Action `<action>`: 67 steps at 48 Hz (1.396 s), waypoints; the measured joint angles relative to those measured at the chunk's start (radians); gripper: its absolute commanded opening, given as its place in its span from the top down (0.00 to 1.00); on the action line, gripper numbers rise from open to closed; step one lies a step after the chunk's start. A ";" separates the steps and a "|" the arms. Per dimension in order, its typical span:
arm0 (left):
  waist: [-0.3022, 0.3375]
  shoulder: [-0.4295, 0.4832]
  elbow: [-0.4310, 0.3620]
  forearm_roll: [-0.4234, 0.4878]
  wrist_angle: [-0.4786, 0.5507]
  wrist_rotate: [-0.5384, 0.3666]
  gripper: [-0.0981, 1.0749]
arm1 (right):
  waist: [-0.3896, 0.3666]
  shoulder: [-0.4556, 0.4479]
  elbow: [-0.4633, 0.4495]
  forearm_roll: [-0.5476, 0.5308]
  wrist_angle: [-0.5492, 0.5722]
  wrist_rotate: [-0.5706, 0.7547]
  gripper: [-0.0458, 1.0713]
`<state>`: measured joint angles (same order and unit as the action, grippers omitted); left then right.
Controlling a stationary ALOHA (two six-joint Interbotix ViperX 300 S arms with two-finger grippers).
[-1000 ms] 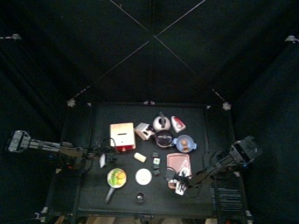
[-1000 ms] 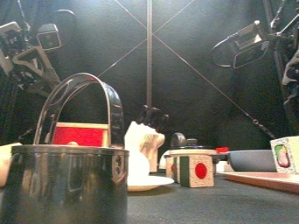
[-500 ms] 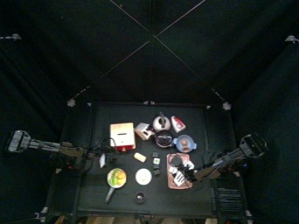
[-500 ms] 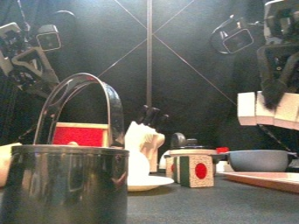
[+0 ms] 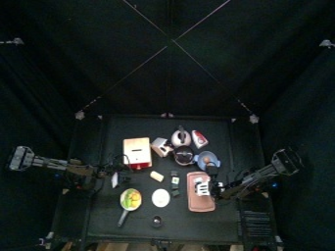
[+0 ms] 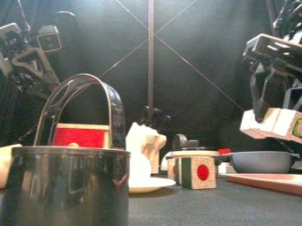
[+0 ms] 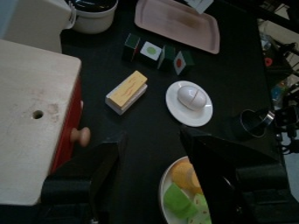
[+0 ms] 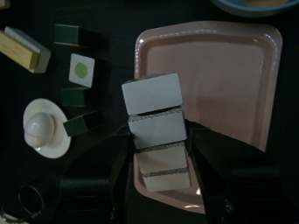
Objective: Reorient white sushi roll to cut
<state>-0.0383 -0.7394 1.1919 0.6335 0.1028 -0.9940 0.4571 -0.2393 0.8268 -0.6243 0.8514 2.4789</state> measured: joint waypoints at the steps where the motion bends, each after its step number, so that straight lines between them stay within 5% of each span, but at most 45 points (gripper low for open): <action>1: 0.000 0.000 0.000 -0.002 0.000 0.000 0.17 | 0.000 0.003 0.000 0.000 0.000 0.012 0.40; 19: 0.000 0.000 0.011 -0.005 0.000 0.000 0.17 | 0.003 0.107 -0.051 0.002 -0.017 0.086 0.38; 29: 0.000 0.000 0.011 -0.005 -0.002 0.000 0.17 | -0.002 0.167 -0.054 0.015 -0.051 0.087 0.28; 44: 0.000 0.002 0.011 -0.005 -0.002 0.000 0.17 | -0.014 0.193 -0.058 0.017 -0.052 0.084 0.15; 67: 0.000 0.002 0.011 -0.005 -0.002 0.000 0.17 | -0.011 0.209 -0.087 0.012 -0.094 0.067 0.15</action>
<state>-0.0383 -0.7378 1.2026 0.6289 0.1012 -0.9940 0.4464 -0.0307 0.7394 -0.6121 0.7578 2.5464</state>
